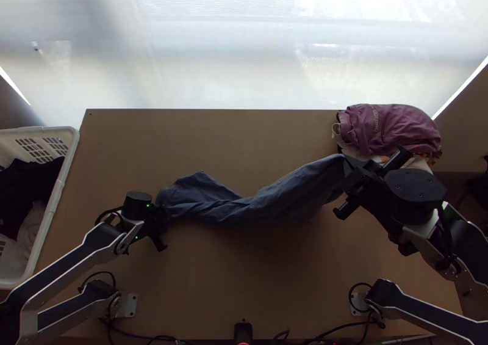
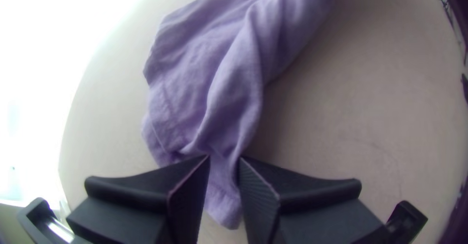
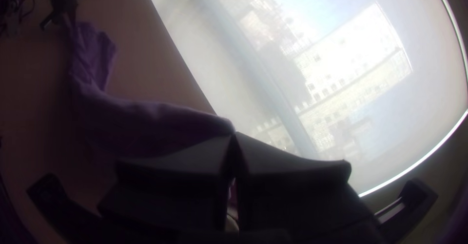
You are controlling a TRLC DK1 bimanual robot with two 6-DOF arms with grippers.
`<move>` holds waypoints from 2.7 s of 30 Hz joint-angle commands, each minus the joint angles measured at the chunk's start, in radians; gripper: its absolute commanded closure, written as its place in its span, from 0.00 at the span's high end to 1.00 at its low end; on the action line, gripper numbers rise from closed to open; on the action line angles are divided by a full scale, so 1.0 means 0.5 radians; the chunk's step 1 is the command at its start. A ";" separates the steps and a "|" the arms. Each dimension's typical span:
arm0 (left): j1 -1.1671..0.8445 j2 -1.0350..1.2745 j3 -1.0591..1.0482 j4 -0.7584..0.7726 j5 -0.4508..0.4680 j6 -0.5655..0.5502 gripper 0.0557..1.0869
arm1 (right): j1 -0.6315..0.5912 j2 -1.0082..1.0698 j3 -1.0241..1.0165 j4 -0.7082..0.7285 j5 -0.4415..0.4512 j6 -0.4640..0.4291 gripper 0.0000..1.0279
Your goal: Fold the t-shirt
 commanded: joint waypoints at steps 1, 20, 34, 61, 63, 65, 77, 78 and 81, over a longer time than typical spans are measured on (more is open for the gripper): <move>0.127 -0.059 0.227 -0.251 0.094 -0.016 0.22 | -0.001 0.000 0.015 -0.008 0.000 -0.002 0.03; 0.824 -0.157 1.556 -1.537 0.701 -0.133 0.63 | -0.167 -0.086 0.132 -0.085 -0.006 0.077 0.03; -0.182 -0.209 0.644 -0.874 0.342 -0.574 0.96 | -0.124 -0.083 0.116 -0.091 -0.012 0.096 0.03; -0.744 0.505 0.359 0.092 -0.195 -0.915 0.96 | -0.157 -0.089 0.031 -0.051 -0.009 0.083 0.03; -0.744 0.542 0.325 0.120 -0.201 -0.896 0.95 | -0.160 -0.089 0.024 -0.045 -0.009 0.083 0.03; -0.738 0.576 0.276 0.181 -0.216 -0.854 0.93 | -0.164 -0.089 0.028 -0.045 -0.009 0.083 0.03; -0.584 0.567 0.301 0.240 -0.222 -0.712 0.34 | -0.182 -0.092 0.031 -0.045 -0.009 0.080 0.03; -0.581 0.545 0.310 0.230 -0.219 -0.712 0.29 | -0.182 -0.092 0.031 -0.045 -0.009 0.080 0.03; -0.563 0.472 0.350 0.160 -0.216 -0.712 0.17 | -0.185 -0.092 0.031 -0.045 -0.009 0.080 0.03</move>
